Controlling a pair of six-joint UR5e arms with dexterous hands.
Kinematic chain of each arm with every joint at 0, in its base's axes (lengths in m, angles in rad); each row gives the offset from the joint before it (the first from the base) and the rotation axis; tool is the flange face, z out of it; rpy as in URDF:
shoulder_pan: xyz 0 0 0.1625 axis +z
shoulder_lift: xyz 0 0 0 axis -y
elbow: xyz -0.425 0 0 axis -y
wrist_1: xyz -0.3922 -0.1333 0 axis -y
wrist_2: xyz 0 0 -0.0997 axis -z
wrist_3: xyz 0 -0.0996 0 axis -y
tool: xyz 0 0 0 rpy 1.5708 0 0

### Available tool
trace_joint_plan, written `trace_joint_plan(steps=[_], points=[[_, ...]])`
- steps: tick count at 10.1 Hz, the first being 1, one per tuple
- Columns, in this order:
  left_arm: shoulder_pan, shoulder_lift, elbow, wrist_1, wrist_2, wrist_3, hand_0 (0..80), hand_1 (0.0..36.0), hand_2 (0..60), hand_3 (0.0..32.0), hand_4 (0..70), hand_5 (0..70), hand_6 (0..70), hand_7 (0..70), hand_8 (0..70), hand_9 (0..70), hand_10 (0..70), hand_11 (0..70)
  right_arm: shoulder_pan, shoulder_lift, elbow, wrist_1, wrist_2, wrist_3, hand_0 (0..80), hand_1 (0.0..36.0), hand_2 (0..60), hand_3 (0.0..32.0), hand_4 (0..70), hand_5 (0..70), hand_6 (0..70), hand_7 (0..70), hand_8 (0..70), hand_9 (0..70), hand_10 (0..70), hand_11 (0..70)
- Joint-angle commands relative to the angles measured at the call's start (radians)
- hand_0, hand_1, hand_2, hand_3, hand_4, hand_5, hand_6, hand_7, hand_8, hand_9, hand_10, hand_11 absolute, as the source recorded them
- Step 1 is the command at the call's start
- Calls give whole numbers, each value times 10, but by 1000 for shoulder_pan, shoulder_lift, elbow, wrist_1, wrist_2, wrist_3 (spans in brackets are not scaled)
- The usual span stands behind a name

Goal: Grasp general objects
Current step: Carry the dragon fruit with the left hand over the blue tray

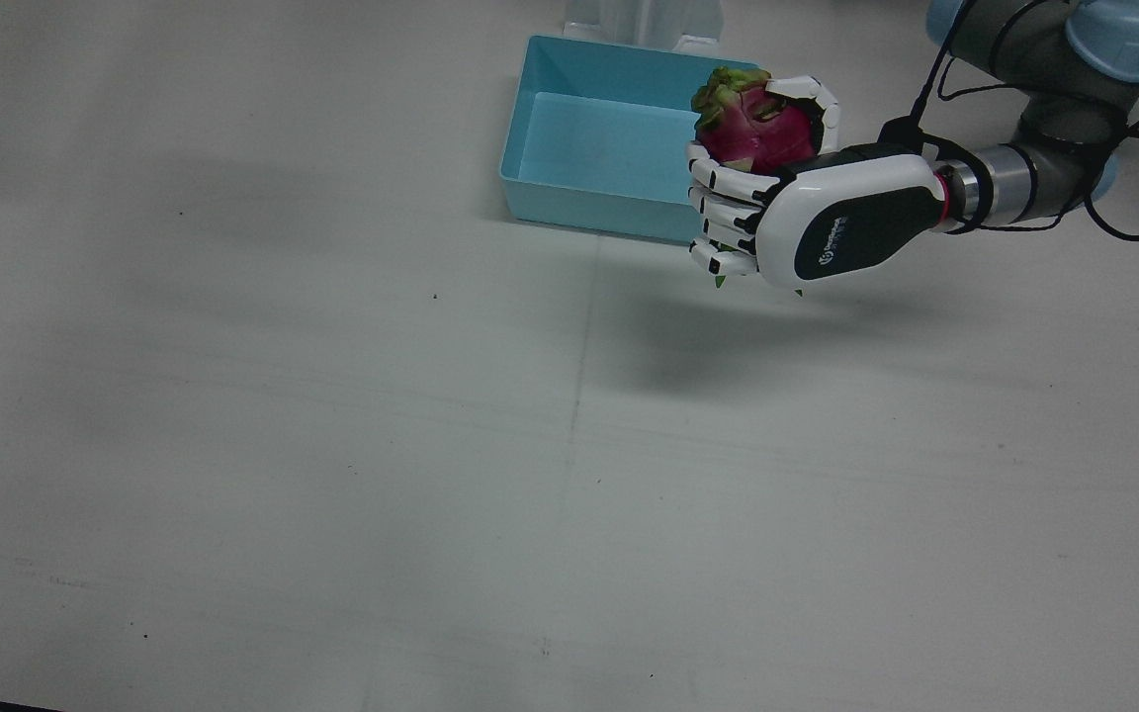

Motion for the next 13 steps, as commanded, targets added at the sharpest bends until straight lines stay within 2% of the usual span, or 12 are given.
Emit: trace_joint_plan(steps=[1,3,7,8,13], points=[[59,-1,-30,14,-6,25,445,0,299,0,700,638,700,700,700,700,700,700,0,0,1,0,0,0,0,0,0,0,0,0,0,0,0,0,0,0],[83,-1,-67,41,-6,23,437,0,300,0,700,639,700,700,700,700,700,700,0,0,1,0,0,0,0,0,0,0,0,0,0,0,0,0,0,0],[187,-1,-69,64,-11,28,448,0,308,0,700,650,700,700,700,700,700,700,0,0,1,0,0,0,0,0,0,0,0,0,0,0,0,0,0,0],[197,-1,-69,66,-23,29,453,0,330,0,700,659,700,700,700,700,700,700,0,0,1,0,0,0,0,0,0,0,0,0,0,0,0,0,0,0],[272,-4,-106,98,-40,60,459,0,340,0,700,662,700,700,700,700,700,700,0,0,1,0,0,0,0,0,0,0,0,0,0,0,0,0,0,0]])
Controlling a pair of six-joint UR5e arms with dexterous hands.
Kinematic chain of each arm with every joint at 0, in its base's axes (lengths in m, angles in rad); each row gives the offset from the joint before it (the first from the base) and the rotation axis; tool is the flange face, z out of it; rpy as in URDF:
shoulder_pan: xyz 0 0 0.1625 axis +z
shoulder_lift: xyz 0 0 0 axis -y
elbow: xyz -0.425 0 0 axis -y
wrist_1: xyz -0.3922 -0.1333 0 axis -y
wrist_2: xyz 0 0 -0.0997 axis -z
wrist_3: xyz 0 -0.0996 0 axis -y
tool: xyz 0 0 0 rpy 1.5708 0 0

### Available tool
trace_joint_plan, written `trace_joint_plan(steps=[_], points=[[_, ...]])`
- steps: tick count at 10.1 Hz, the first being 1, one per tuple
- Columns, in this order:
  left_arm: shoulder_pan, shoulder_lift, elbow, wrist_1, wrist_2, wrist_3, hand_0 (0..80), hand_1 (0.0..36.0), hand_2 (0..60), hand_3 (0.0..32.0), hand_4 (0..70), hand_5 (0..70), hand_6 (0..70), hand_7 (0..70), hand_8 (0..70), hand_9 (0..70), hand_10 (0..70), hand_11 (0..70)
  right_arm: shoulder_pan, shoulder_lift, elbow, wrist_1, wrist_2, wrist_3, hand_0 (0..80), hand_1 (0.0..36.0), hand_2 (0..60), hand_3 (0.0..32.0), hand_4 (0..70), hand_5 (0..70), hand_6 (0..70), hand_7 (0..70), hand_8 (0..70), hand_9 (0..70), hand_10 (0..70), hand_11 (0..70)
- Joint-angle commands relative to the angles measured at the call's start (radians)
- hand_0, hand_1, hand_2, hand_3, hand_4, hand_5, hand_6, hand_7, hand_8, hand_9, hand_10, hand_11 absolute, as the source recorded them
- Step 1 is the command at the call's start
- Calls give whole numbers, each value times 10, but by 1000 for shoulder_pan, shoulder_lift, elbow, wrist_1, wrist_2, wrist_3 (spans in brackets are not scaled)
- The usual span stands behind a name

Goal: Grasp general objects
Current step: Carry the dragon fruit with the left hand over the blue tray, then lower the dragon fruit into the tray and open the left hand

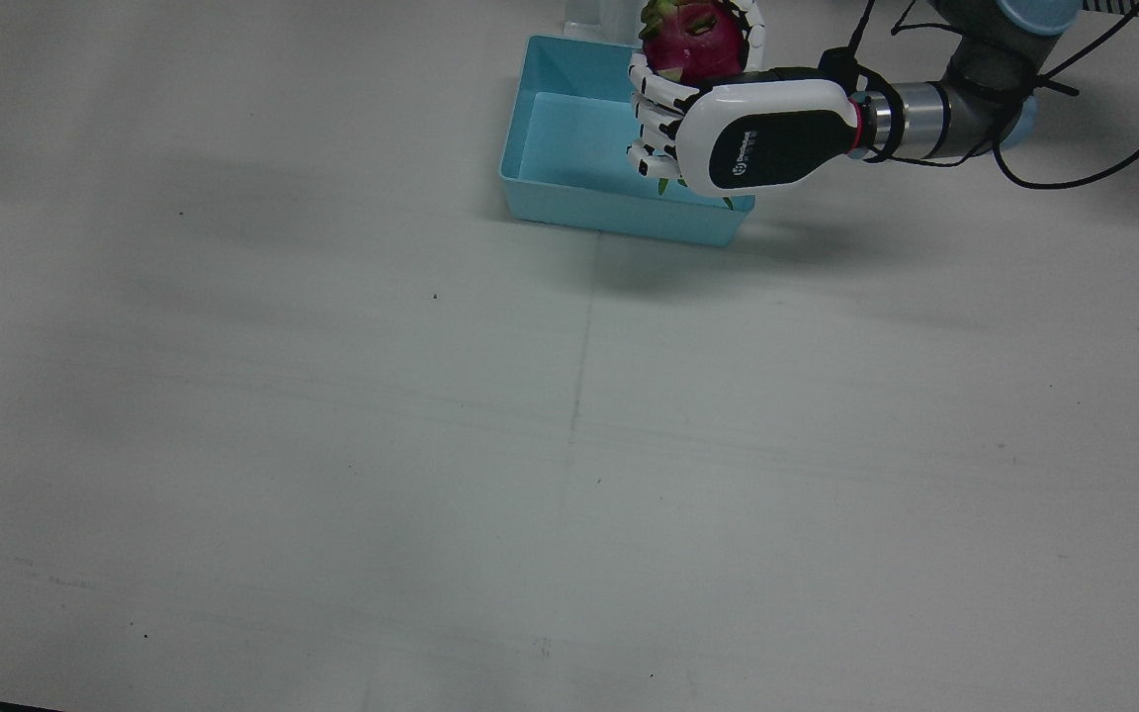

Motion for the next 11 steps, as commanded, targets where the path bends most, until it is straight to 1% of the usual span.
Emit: trace_joint_plan(steps=[1,3,4,5,7,8,9,10,11], points=[[45,-4,-32,24,-13,17,462,0,343,0,700,674,700,700,700,700,700,700,0,0,0,0,0,0,0,0,0,0,0,0,0,0,0,0,0,0],[85,-6,-38,30,-41,24,460,0,355,0,700,671,700,700,700,700,700,700,0,0,0,0,0,0,0,0,0,0,0,0,0,0,0,0,0,0],[100,-8,-50,35,-42,47,460,0,364,0,700,679,700,700,700,700,700,700,0,0,0,0,0,0,0,0,0,0,0,0,0,0,0,0,0,0],[100,-8,-79,61,-42,58,463,0,371,0,700,692,700,700,700,700,700,700,0,0,0,0,0,0,0,0,0,0,0,0,0,0,0,0,0,0],[100,-8,-92,62,-32,57,462,0,370,0,700,684,700,700,700,700,700,700,0,0,0,0,0,0,0,0,0,0,0,0,0,0,0,0,0,0],[103,-8,-90,61,-35,58,462,0,302,0,700,659,700,700,700,700,700,700,0,0,0,0,0,0,0,0,0,0,0,0,0,0,0,0,0,0],[103,-8,-92,61,-32,58,468,0,5,0,700,332,700,700,596,597,700,700,0,0,0,0,0,0,0,0,0,0,0,0,0,0,0,0,0,0],[103,-8,-92,61,-30,58,484,0,0,0,641,57,406,344,225,98,356,499,0,0,0,0,0,0,0,0,0,0,0,0,0,0,0,0,0,0],[102,-8,-90,62,-30,58,491,18,0,0,177,0,144,181,78,22,177,262,0,0,0,0,0,0,0,0,0,0,0,0,0,0,0,0,0,0]])
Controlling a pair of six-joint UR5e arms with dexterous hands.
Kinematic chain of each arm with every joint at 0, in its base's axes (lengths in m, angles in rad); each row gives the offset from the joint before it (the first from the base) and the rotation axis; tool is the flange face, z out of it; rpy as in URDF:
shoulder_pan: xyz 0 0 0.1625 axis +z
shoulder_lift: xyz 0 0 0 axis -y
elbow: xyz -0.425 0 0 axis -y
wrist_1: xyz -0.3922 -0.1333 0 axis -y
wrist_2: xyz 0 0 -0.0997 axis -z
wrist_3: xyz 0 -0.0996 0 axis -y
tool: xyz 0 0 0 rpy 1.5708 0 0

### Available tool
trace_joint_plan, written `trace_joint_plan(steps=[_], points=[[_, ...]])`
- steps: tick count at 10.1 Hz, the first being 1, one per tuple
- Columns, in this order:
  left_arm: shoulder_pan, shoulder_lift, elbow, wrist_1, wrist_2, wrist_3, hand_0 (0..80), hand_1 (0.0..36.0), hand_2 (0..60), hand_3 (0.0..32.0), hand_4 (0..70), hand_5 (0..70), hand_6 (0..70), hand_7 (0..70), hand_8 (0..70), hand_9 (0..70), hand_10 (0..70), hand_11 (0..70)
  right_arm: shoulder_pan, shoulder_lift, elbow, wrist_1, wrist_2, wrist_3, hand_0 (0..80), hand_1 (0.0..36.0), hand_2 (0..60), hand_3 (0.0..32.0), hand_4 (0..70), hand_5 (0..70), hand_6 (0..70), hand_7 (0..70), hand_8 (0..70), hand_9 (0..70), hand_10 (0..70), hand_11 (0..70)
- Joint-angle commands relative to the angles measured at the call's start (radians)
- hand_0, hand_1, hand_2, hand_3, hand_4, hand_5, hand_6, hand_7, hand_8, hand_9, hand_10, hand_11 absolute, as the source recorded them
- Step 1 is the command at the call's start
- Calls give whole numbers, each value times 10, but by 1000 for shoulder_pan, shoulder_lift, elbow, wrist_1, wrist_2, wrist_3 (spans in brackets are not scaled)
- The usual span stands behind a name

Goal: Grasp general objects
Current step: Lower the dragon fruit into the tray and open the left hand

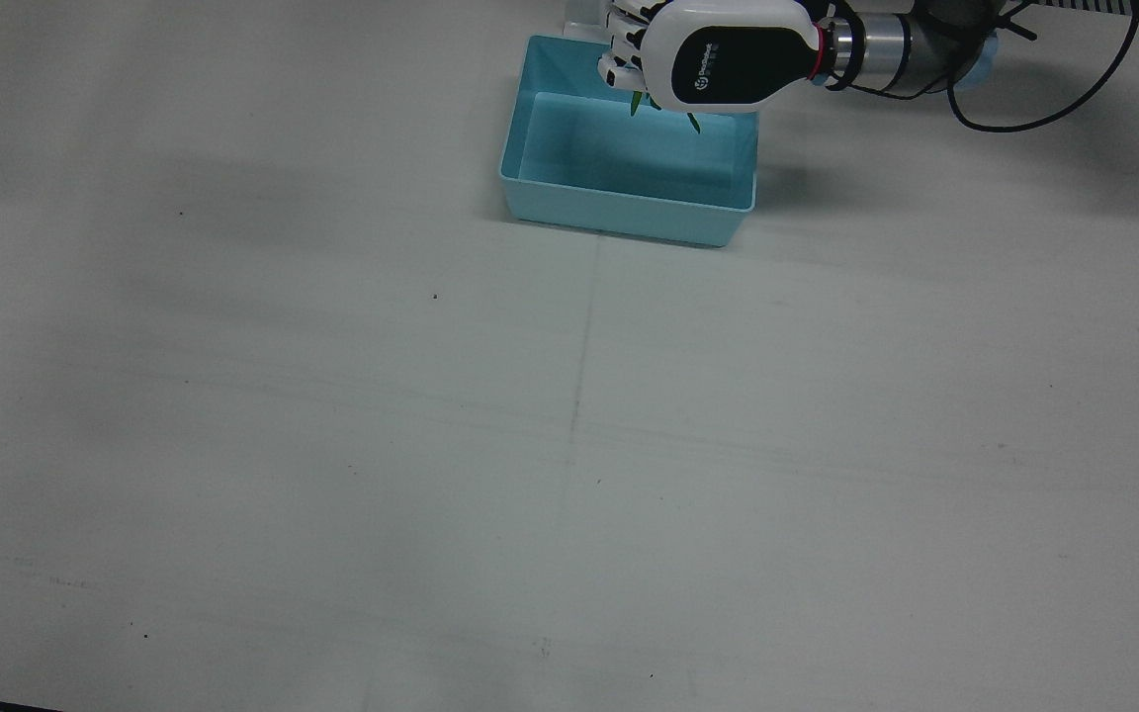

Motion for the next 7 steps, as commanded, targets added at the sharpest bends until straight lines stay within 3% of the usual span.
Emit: trace_joint_plan(steps=[1,3,5,7], points=[[1,0,0,2,2,1,493,34,0,0,24,0,61,137,37,13,123,188,0,0,0,0,0,0,0,0,0,0,0,0,0,0,0,0,0,0],[0,0,2,0,1,1,491,41,0,0,0,0,2,97,12,5,69,113,0,0,0,0,0,0,0,0,0,0,0,0,0,0,0,0,0,0],[0,-2,2,0,-2,1,493,37,0,0,0,0,0,105,17,7,118,184,0,0,-2,0,0,0,0,0,0,0,0,0,0,0,0,0,0,0],[-16,0,3,2,-5,-9,493,38,0,0,0,0,8,142,33,14,123,190,0,0,-2,0,0,0,0,0,0,0,0,0,0,0,0,0,0,0]])
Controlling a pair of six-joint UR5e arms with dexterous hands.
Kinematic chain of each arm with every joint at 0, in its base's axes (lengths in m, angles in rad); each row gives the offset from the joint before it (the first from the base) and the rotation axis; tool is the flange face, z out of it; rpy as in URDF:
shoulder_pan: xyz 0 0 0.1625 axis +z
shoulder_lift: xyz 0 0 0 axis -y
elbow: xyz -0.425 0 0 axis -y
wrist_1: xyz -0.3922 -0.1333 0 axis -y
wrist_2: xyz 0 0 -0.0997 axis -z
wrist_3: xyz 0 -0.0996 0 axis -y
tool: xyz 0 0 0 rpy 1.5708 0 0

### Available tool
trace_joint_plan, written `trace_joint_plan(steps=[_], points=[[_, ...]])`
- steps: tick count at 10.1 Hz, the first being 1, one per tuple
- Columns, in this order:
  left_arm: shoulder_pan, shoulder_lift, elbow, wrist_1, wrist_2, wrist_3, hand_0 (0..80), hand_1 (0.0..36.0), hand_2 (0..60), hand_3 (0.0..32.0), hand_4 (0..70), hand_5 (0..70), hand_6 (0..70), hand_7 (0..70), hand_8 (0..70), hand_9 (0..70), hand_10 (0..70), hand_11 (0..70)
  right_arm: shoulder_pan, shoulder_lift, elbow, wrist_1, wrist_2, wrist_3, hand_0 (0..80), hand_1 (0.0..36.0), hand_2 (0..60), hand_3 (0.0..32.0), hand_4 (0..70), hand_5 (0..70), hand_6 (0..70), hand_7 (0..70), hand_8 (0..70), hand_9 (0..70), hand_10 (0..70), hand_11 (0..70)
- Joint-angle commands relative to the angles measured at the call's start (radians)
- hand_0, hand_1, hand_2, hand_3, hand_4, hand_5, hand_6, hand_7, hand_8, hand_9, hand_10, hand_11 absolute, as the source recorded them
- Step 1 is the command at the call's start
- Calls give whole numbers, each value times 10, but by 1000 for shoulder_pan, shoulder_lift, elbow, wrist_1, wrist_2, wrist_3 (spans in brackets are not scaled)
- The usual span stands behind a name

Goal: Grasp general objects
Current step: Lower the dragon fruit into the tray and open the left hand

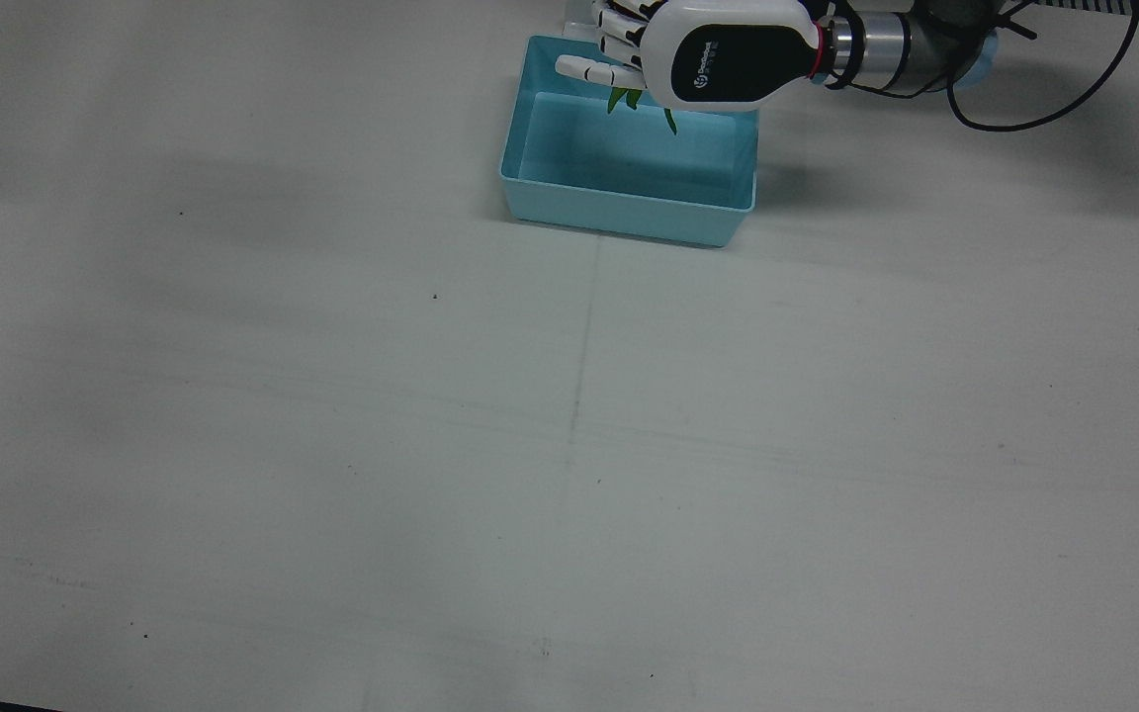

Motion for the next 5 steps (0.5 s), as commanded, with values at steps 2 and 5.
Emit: trace_joint_plan(steps=[2,5], points=[[-90,7,7,3,-10,-13,490,37,0,0,0,0,14,164,23,18,109,169,0,0,-1,0,0,0,0,0,0,0,0,0,0,0,0,0,0,0],[-323,-1,125,26,-120,-173,454,0,0,0,151,62,160,403,117,66,255,371,0,0,-1,0,0,0,0,0,0,0,0,0,0,0,0,0,0,0]])
